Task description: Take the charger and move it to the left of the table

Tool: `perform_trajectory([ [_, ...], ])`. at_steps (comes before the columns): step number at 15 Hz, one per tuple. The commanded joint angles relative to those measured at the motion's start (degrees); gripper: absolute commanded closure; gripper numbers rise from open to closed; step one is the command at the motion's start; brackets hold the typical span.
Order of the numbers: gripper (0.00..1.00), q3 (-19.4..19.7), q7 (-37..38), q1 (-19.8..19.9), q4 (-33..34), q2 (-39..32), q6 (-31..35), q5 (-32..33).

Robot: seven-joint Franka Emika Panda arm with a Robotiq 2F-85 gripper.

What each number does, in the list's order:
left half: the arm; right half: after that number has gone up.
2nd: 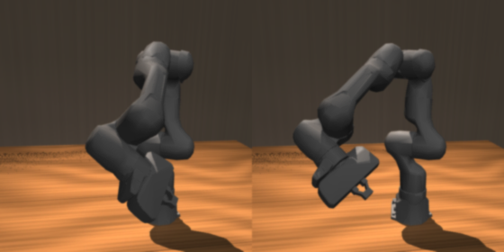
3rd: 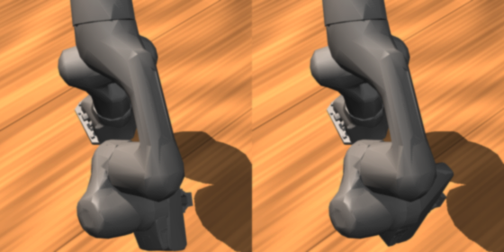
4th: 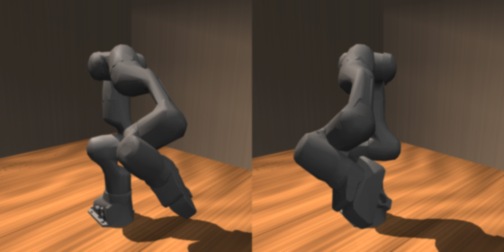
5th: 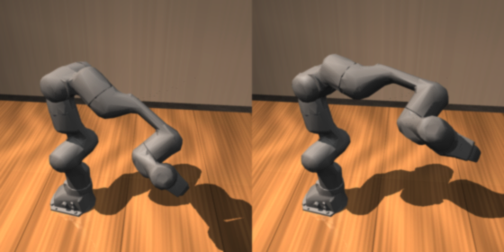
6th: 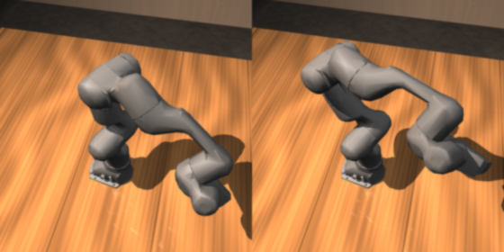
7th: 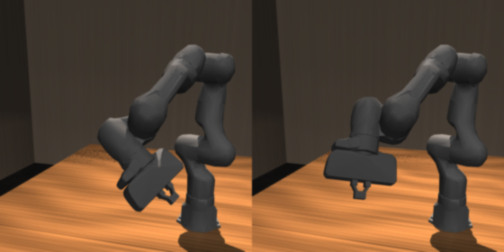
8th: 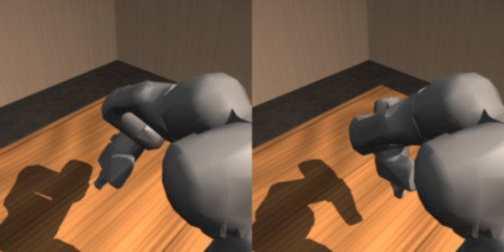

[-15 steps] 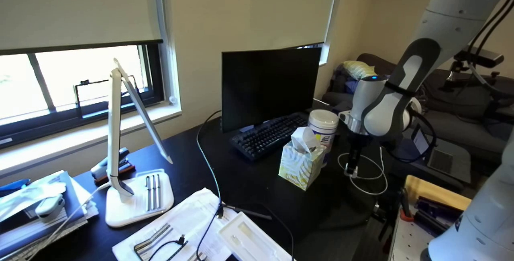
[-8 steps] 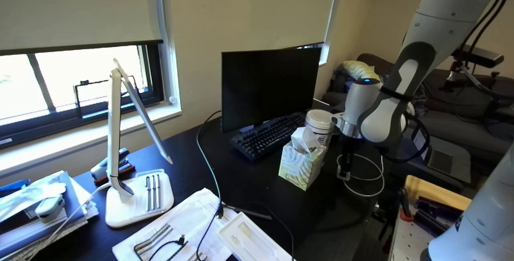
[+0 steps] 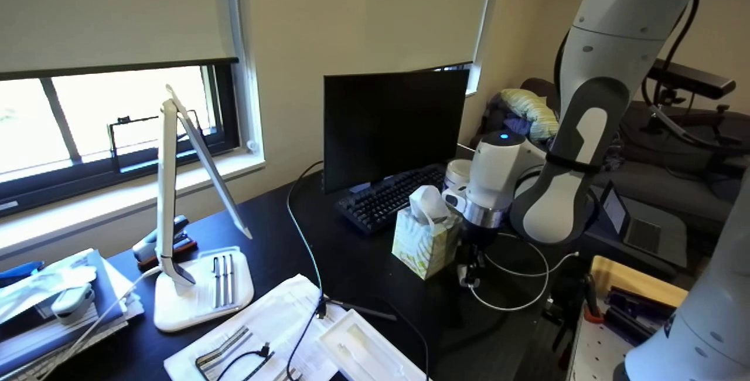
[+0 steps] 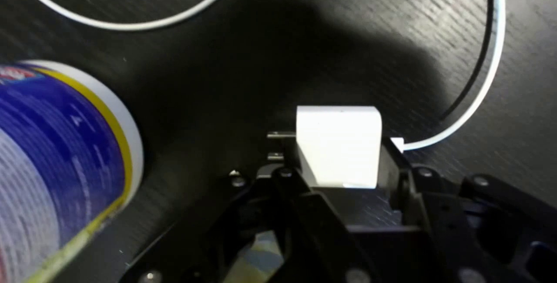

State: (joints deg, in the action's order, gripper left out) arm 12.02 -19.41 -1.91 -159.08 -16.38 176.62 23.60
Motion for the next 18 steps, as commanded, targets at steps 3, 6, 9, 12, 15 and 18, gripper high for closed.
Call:
perform_trajectory([
  [3, 0.8, -2.07, 7.41, -6.53, -0.01, -3.18, 5.07, 9.37],
  [6, 0.8, -3.56, 14.16, -8.52, -0.02, -3.03, 6.73, 16.69],
  [9, 0.8, -4.35, 22.98, -10.71, -0.03, -2.15, 8.28, 26.39],
  [12, 0.8, -4.5, 33.71, -13.31, 0.01, -0.81, 9.42, 37.38],
  [15, 0.8, -4.91, 44.5, -15.92, 0.22, 1.04, 9.14, 45.88],
  [18, 0.8, -5.36, 49.19, -15.26, -0.15, 2.02, 8.58, 48.47],
])
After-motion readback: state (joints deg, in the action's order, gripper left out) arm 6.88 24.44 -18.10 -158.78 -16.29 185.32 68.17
